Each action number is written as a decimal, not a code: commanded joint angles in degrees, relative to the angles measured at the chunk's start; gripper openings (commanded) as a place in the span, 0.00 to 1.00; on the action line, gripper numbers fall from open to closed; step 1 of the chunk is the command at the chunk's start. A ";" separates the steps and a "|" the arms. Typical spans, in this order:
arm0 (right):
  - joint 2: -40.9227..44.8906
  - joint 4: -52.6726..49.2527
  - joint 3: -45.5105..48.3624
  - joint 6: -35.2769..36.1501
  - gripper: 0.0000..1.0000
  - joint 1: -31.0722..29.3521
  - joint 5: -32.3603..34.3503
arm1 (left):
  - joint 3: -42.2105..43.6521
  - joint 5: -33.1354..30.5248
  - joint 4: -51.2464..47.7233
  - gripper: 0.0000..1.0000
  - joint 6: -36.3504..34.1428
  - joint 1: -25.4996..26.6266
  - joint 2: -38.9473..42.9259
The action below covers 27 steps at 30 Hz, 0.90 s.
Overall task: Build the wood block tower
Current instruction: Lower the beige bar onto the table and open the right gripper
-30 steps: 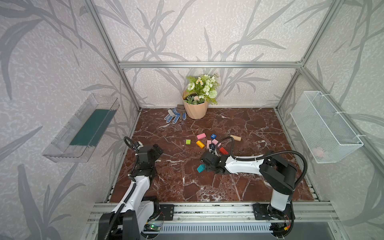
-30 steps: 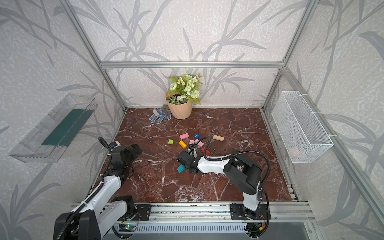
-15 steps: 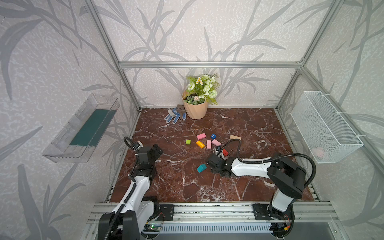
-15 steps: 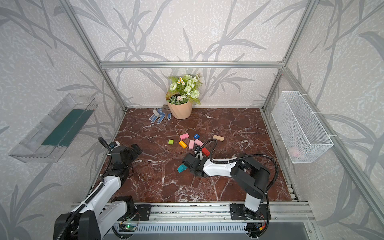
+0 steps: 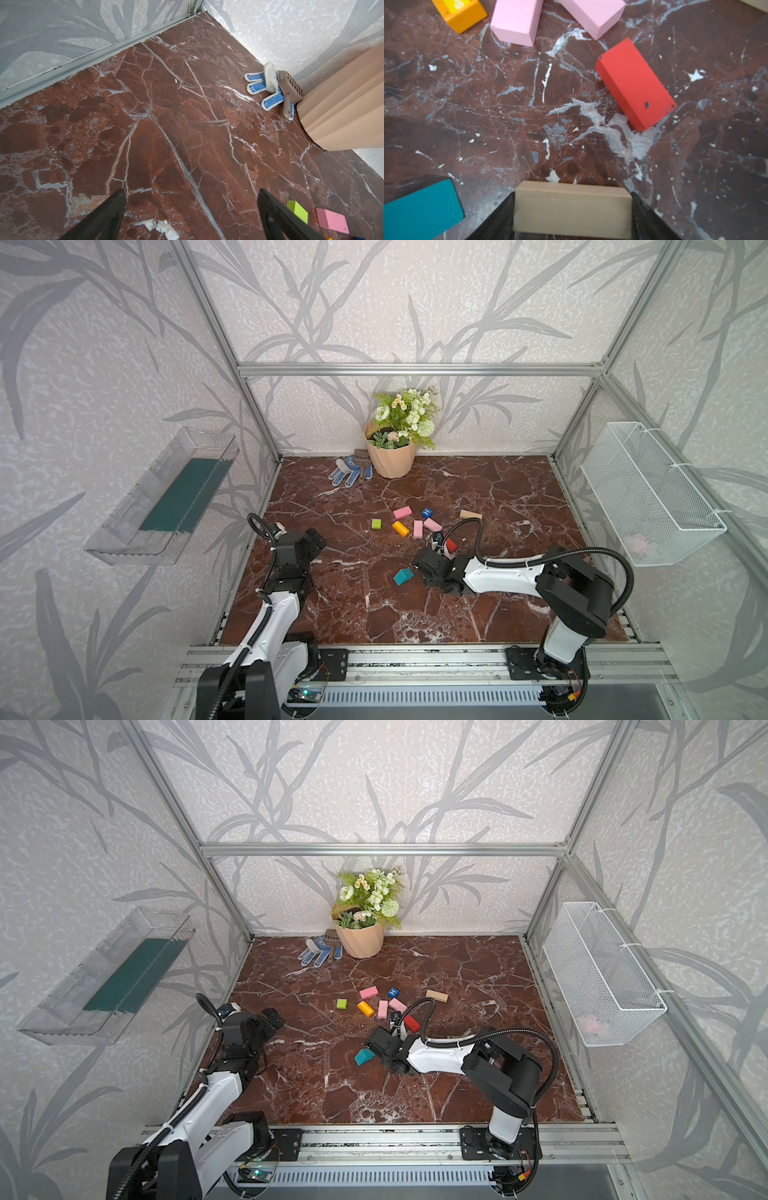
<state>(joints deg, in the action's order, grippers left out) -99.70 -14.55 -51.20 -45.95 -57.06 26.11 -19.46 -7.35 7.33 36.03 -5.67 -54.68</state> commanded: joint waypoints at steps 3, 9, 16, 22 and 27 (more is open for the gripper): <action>0.29 -3.73 1.02 1.17 0.81 0.28 0.32 | -1.20 -0.70 -0.41 0.99 0.62 0.13 0.80; 1.28 -4.85 -0.36 1.84 0.90 0.32 1.79 | -1.24 -0.72 -0.54 0.99 0.62 0.13 0.88; 7.26 -6.48 -0.04 1.92 0.95 1.50 1.85 | -1.49 -0.84 -0.73 0.99 0.71 0.13 0.53; 16.19 -8.01 1.81 1.23 0.98 2.81 2.39 | -1.30 -0.83 -0.63 0.99 0.79 0.13 0.58; 23.70 -17.89 -1.12 -3.65 0.99 2.67 7.52 | -1.54 -0.56 -0.74 0.99 0.80 0.13 0.17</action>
<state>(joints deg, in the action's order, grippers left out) -79.96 -24.99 -50.61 -45.95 -54.41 28.80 -19.46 -7.35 7.33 36.07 -5.67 -54.63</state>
